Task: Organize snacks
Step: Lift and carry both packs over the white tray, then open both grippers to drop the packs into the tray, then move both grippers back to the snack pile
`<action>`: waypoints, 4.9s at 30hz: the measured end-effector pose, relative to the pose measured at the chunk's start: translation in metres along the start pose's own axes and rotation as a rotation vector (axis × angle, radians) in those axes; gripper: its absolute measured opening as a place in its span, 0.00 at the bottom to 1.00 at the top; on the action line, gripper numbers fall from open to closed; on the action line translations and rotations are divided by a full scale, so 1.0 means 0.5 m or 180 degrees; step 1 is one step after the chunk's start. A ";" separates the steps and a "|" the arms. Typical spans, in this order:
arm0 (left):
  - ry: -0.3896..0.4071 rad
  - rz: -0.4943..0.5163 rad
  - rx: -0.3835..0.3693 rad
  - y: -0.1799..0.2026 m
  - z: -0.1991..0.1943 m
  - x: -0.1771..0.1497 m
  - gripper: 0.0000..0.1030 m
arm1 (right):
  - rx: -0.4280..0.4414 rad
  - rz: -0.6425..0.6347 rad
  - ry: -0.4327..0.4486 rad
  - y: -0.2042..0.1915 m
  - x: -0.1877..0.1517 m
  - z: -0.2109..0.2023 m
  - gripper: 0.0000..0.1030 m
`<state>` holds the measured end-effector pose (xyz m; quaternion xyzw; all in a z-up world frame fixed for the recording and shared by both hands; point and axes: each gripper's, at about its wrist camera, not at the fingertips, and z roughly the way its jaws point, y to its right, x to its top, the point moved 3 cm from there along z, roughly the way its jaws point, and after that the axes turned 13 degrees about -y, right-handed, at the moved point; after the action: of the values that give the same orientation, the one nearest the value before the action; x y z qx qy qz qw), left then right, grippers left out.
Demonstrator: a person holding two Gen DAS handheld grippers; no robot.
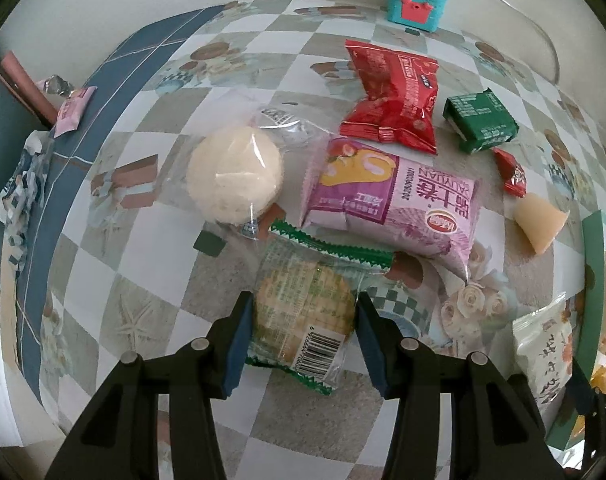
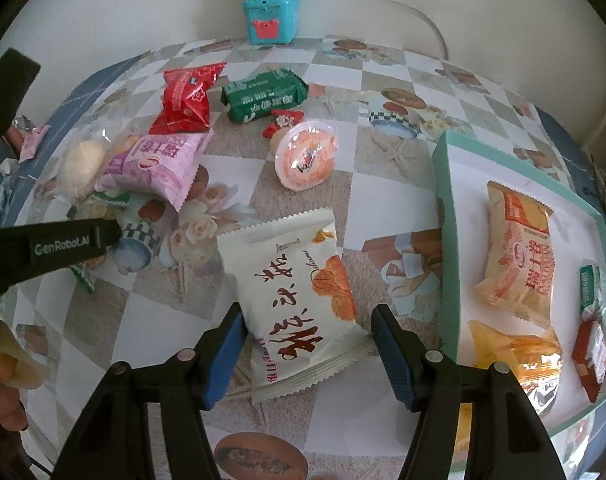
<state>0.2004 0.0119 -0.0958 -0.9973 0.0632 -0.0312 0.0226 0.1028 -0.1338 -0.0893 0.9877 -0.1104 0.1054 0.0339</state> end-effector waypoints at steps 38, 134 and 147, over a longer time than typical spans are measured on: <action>0.0574 0.0169 0.0267 0.092 -0.174 -0.033 0.50 | 0.0172 0.0681 0.0489 0.167 0.005 -0.120 0.64; 0.0577 -0.0028 0.0194 0.174 -0.149 -0.003 0.92 | 0.0042 0.1391 0.0445 0.418 -0.027 -0.107 1.00; 0.0484 -0.0793 0.0074 -0.072 -0.114 0.005 0.94 | 0.0207 0.1136 0.0419 0.302 -0.003 -0.102 1.00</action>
<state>0.2037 0.0449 -0.0369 -0.9918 -0.0599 -0.1099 0.0252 0.0569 -0.2757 -0.0331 0.9440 -0.2778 0.1776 -0.0101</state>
